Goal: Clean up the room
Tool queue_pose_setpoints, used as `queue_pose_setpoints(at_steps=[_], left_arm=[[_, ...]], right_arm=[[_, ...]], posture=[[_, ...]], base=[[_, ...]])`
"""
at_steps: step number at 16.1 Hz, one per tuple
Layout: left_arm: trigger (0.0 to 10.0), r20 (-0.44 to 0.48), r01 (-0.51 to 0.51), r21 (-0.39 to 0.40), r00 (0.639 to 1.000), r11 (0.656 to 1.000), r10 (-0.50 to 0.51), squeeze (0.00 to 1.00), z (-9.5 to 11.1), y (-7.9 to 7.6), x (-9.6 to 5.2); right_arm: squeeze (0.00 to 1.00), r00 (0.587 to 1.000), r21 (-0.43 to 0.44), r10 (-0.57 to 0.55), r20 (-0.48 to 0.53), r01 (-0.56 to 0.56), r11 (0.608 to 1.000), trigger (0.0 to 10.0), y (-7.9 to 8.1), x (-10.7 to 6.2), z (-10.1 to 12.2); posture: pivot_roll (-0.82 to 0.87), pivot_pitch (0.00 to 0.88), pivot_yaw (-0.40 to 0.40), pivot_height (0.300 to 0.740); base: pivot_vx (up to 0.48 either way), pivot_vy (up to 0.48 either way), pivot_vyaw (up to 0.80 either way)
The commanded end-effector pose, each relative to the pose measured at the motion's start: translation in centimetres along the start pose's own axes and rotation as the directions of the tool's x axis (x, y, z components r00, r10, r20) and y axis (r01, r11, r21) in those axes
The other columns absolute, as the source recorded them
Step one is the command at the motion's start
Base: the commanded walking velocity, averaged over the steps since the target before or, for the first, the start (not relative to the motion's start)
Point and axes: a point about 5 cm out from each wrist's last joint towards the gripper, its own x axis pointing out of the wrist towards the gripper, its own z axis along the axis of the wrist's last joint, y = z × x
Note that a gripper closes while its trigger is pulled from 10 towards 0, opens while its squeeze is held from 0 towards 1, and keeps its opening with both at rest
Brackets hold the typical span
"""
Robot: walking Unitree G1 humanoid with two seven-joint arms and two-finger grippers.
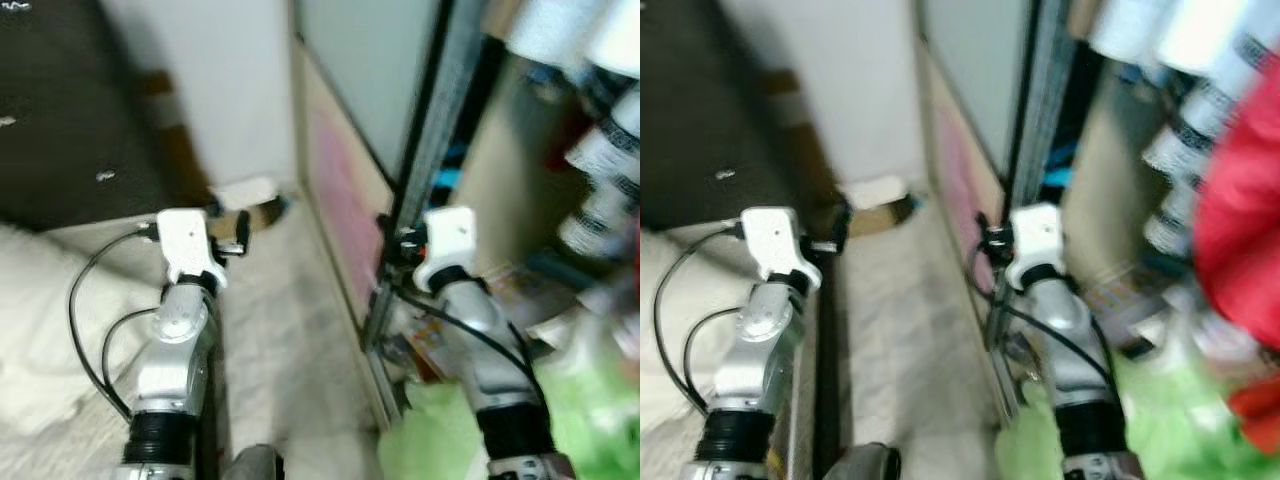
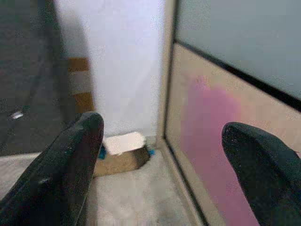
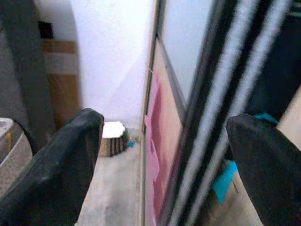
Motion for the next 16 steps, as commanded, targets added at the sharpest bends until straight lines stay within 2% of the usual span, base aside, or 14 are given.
queue_pose_setpoints(at_steps=[1,5,10,12,16], left_arm=[[10.0,-0.027,-0.031,0.014,0.999,0.999,0.032,0.00,-0.4,0.9,-0.3],[10.0,-0.015,-0.030,-0.027,0.999,0.999,0.030,0.00,-0.2,0.2,-0.8],[10.0,-0.007,-0.088,0.017,0.996,0.996,0.088,0.00,-0.1,1.1,-1.1],[10.0,-0.014,-0.071,0.016,0.997,0.997,0.072,0.00,-0.5,1.2,-1.4],[10.0,-0.035,-0.093,0.080,0.995,0.993,0.096,0.00,-1.2,1.6,-1.8]], right_arm=[[0.00,1.000,0.015,0.010,0.029,-0.011,1.000,10.0,0.7,0.5,0.5],[0.00,0.999,0.008,0.010,0.034,-0.010,1.000,10.0,0.3,0.5,0.7],[0.00,0.995,0.007,0.085,0.055,-0.085,0.996,10.0,1.8,1.9,1.2],[0.00,0.995,0.015,0.089,0.052,-0.090,0.996,10.0,1.9,2.1,1.1],[0.00,0.993,0.005,0.107,0.046,-0.107,0.994,10.0,2.0,2.2,0.7]], posture=[[0.05,0.000,-0.026,0.740],[0.05,0.000,-0.038,0.740],[0.09,0.000,-0.068,0.740],[0.09,0.000,-0.073,0.740],[0.08,0.000,-0.079,0.740]], base=[[0.000,0.000,0.80],[0.000,0.000,0.80],[0.000,0.000,0.79],[0.000,0.000,0.79],[0.000,0.000,0.79]])
